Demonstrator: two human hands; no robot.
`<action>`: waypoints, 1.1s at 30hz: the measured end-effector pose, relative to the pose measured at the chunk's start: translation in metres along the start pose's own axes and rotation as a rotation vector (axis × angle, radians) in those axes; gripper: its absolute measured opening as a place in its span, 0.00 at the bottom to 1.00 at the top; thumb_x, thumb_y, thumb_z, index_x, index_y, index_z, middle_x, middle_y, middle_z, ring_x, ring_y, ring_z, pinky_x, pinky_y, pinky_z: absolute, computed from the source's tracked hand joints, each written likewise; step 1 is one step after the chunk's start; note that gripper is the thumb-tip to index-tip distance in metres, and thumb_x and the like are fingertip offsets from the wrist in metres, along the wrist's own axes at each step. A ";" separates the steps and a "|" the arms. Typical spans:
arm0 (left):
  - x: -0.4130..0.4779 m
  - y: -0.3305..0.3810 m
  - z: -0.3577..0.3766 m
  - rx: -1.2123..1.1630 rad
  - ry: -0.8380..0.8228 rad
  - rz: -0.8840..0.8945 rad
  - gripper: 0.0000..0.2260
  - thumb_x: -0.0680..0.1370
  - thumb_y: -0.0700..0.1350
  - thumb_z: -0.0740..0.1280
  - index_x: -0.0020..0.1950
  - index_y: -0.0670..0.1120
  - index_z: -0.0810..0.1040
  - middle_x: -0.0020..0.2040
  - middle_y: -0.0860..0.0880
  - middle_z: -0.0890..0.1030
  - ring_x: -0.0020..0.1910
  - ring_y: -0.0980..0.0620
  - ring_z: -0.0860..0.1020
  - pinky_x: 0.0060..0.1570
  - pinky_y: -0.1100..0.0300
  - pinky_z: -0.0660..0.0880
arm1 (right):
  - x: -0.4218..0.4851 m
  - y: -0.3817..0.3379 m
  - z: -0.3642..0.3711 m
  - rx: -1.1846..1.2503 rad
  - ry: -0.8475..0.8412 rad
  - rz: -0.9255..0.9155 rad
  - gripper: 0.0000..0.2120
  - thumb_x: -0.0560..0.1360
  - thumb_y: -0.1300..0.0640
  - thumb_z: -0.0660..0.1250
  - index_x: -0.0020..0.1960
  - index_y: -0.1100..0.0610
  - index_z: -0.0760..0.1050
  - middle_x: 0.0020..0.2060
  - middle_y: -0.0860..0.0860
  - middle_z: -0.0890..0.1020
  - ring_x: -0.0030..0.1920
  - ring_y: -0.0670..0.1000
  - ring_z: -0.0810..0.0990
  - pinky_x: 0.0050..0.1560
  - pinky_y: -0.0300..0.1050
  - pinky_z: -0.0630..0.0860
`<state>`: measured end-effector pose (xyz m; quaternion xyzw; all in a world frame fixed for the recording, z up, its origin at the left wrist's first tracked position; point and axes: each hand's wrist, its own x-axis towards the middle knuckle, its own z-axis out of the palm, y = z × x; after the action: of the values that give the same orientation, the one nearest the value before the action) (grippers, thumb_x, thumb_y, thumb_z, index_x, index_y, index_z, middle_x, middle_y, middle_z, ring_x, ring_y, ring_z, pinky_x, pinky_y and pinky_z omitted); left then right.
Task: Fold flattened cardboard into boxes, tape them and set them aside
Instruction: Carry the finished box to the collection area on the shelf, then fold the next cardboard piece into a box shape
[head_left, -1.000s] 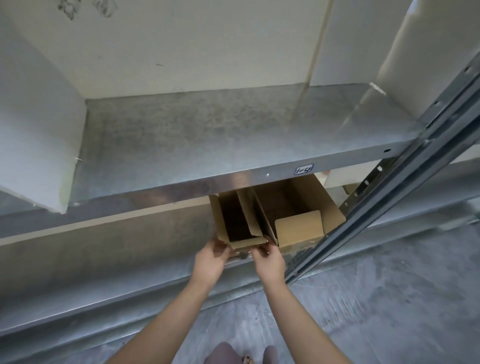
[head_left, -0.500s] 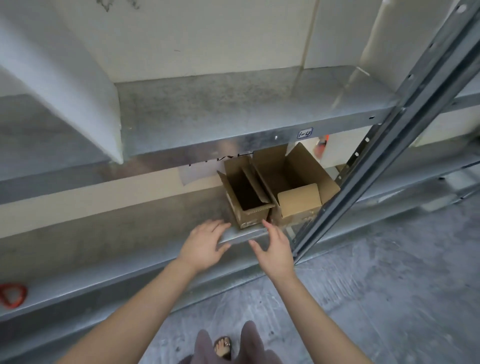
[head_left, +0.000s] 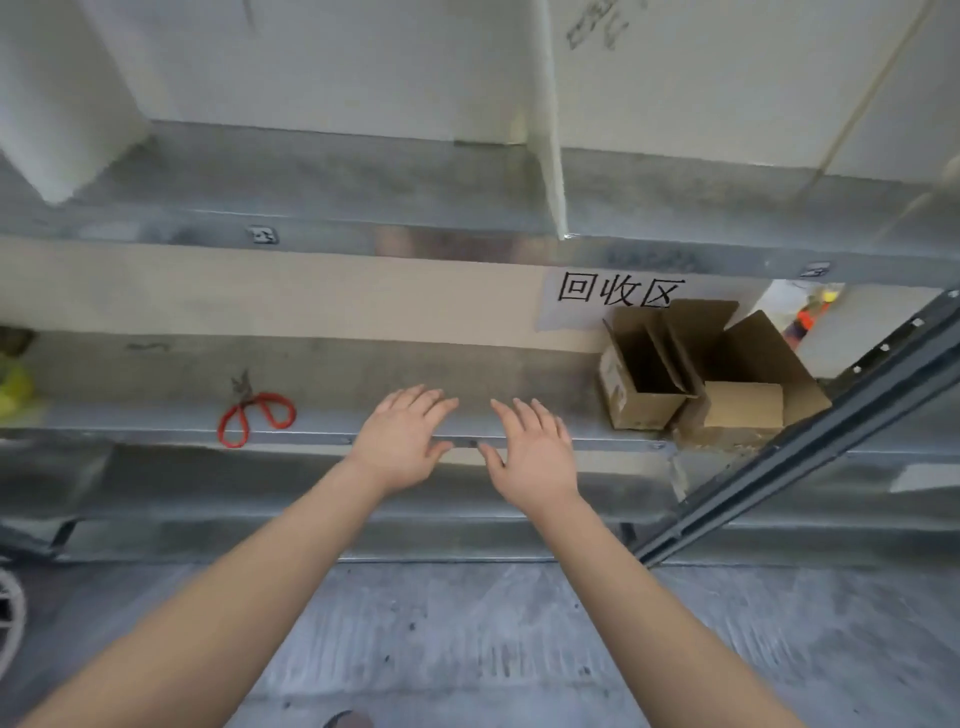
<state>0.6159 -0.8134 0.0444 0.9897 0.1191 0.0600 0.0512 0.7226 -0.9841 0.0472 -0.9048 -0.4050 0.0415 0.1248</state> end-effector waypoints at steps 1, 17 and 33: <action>-0.013 -0.017 -0.005 0.004 0.013 -0.016 0.26 0.77 0.54 0.65 0.73 0.48 0.67 0.72 0.46 0.69 0.72 0.43 0.65 0.71 0.49 0.58 | 0.003 -0.021 0.005 -0.002 -0.004 -0.019 0.29 0.79 0.39 0.55 0.78 0.47 0.55 0.76 0.52 0.61 0.77 0.55 0.54 0.76 0.55 0.51; -0.238 -0.381 -0.081 0.072 -0.024 -0.169 0.26 0.75 0.53 0.67 0.71 0.47 0.70 0.68 0.45 0.73 0.68 0.42 0.70 0.67 0.49 0.66 | 0.054 -0.431 0.124 0.027 0.038 -0.192 0.27 0.73 0.40 0.59 0.69 0.49 0.72 0.65 0.54 0.78 0.65 0.58 0.75 0.63 0.56 0.72; -0.355 -0.700 -0.103 0.052 -0.074 -0.472 0.30 0.76 0.62 0.51 0.74 0.49 0.64 0.71 0.48 0.69 0.70 0.47 0.67 0.67 0.52 0.66 | 0.177 -0.732 0.233 0.113 -0.089 -0.397 0.27 0.71 0.41 0.57 0.67 0.50 0.73 0.58 0.52 0.81 0.56 0.58 0.79 0.51 0.53 0.78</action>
<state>0.0992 -0.2140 0.0277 0.9370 0.3466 0.0069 0.0425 0.2708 -0.3381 0.0165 -0.7962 -0.5774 0.0784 0.1630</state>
